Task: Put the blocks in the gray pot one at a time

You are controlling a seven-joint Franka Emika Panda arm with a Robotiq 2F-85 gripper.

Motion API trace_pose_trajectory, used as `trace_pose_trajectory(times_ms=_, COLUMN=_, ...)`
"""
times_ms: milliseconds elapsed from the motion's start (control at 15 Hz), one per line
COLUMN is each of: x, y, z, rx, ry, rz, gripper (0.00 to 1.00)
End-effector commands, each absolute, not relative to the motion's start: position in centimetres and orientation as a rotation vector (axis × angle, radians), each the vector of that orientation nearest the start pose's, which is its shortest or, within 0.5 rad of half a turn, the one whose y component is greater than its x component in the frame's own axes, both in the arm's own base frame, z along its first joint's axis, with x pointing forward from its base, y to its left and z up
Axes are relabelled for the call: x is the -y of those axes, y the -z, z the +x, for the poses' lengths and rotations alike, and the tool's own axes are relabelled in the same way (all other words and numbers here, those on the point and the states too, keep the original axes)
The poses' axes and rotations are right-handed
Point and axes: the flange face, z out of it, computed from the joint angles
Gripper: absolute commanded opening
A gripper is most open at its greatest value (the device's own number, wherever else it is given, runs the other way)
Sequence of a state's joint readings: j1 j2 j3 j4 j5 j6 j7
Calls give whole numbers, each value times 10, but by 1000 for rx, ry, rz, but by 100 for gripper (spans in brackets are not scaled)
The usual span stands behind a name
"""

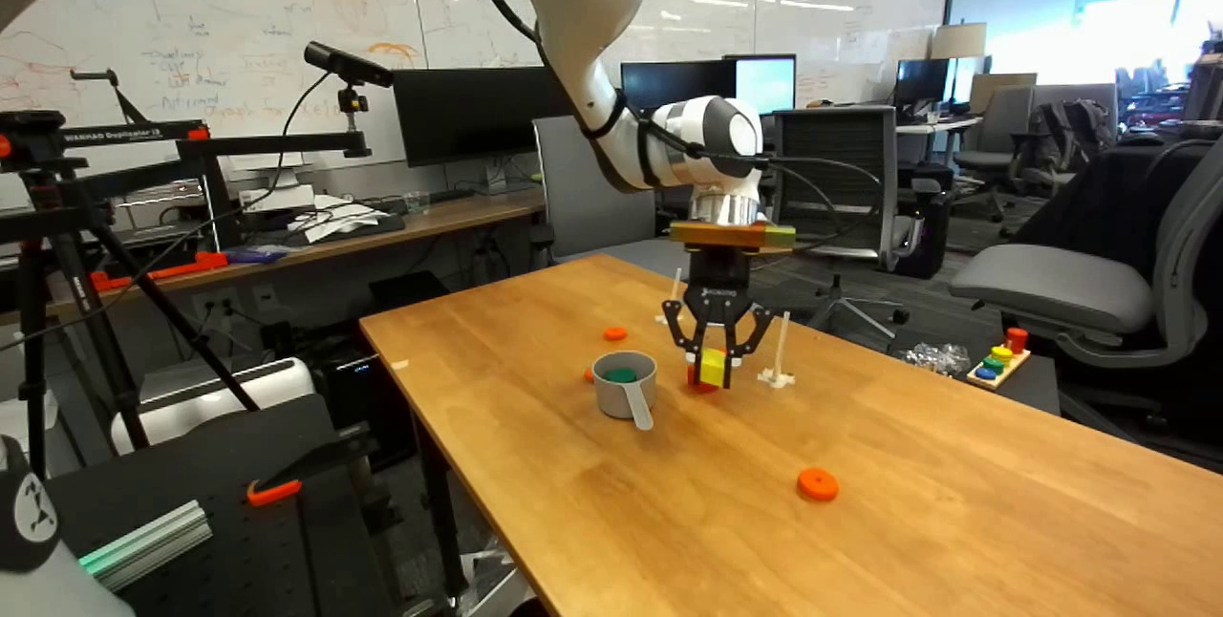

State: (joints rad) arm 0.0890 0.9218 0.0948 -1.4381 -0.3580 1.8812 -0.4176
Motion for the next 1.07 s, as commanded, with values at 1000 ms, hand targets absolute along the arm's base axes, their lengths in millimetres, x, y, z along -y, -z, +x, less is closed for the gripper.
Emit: trace_pose_trajectory(times_ms=1000, x=-155, y=-140, z=531, rx=1266, ry=-837, rz=-2987, gripper=11)
